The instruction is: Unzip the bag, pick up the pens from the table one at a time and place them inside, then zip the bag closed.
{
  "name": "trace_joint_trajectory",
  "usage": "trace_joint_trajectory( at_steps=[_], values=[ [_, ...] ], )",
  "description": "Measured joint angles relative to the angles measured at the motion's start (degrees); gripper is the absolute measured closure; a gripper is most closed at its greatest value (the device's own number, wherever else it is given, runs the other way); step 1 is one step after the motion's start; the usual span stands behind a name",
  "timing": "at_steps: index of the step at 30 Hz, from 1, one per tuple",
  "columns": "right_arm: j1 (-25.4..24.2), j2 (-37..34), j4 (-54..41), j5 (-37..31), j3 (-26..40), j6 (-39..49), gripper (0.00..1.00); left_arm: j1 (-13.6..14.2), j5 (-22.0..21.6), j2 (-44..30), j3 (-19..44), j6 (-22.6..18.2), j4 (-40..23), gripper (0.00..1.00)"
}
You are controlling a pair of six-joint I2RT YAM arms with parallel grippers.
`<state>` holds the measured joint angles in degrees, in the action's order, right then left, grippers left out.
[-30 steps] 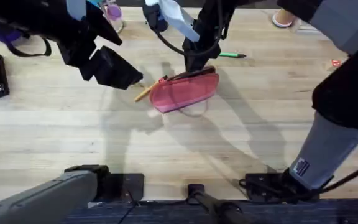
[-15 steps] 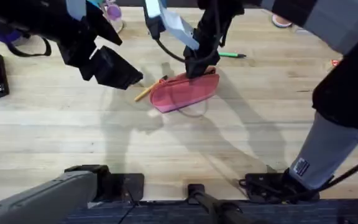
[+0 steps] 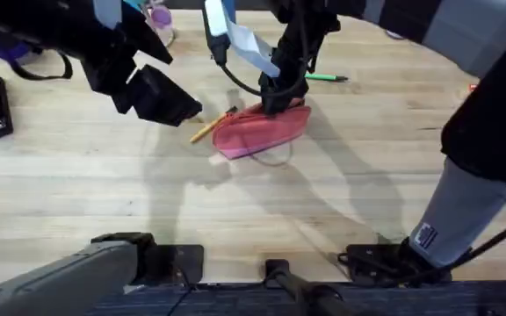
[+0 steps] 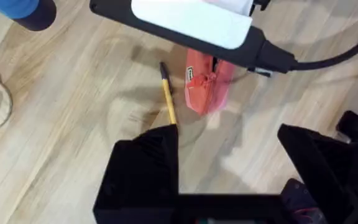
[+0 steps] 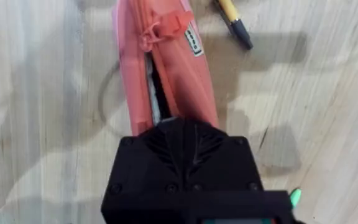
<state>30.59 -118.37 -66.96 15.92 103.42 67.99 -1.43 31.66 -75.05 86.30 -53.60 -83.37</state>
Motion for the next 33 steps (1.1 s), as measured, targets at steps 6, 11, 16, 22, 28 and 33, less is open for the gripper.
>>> trace_joint_trajectory(
  at_steps=[6,11,16,22,28,33],
  values=[
    [0.4,-2.3,0.5,0.2,0.0,0.0,0.971,0.0,0.0,0.0,0.0,0.0,0.0,0.006],
    [1.2,-4.0,0.7,0.1,0.0,0.0,0.972,0.0,0.0,0.0,0.0,0.0,0.0,0.005],
    [1.3,-4.0,0.7,0.0,0.0,0.0,0.958,0.0,0.0,0.0,0.0,0.0,0.0,0.005],
    [1.5,-4.0,0.1,0.0,0.0,0.0,0.533,0.0,0.0,0.0,0.0,0.0,0.0,0.006],
    [1.5,-4.0,-0.3,0.0,0.0,0.2,0.007,0.0,0.0,0.0,0.0,0.0,0.0,0.006],
    [1.5,-4.0,-0.3,0.0,0.0,0.2,0.005,0.0,0.0,0.0,0.0,0.0,0.0,0.005]
  ],
)
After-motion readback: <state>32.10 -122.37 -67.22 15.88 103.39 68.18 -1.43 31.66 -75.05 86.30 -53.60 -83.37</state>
